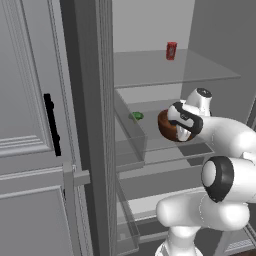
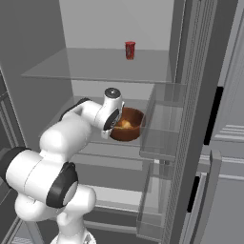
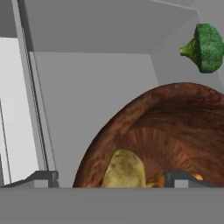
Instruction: Pick the chicken drumstick and potato from their plates and place them in the bowl. Then put the bowl in the fridge.
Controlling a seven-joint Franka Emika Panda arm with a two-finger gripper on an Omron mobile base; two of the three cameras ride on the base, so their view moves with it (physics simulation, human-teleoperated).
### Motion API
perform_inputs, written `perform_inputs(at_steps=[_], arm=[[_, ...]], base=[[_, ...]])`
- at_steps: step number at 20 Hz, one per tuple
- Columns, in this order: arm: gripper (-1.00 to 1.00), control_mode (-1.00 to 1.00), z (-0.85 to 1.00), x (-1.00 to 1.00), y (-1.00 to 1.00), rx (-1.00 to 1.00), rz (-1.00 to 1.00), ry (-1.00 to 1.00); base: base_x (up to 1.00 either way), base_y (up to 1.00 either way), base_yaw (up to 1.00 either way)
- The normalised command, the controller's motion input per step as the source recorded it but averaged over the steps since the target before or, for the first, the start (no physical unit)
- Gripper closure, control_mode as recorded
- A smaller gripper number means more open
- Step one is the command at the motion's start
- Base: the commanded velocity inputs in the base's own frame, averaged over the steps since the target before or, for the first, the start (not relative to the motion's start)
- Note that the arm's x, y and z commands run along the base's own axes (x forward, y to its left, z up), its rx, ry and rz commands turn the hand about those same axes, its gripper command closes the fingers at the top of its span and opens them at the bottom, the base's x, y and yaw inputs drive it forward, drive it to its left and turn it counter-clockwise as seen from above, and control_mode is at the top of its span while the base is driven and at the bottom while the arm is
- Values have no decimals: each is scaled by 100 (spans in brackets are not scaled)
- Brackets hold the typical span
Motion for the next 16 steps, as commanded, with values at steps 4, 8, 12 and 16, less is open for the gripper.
perform_inputs(at_steps=[4,8,12,16], arm=[[-100,-100,48,-17,0,14,-17,-6],[-100,-100,46,-45,0,14,-23,0],[-100,-100,19,-70,4,6,-38,0],[-100,-100,41,-44,24,4,-38,0]], base=[[0,0,0],[0,0,0],[0,0,0],[0,0,0]])
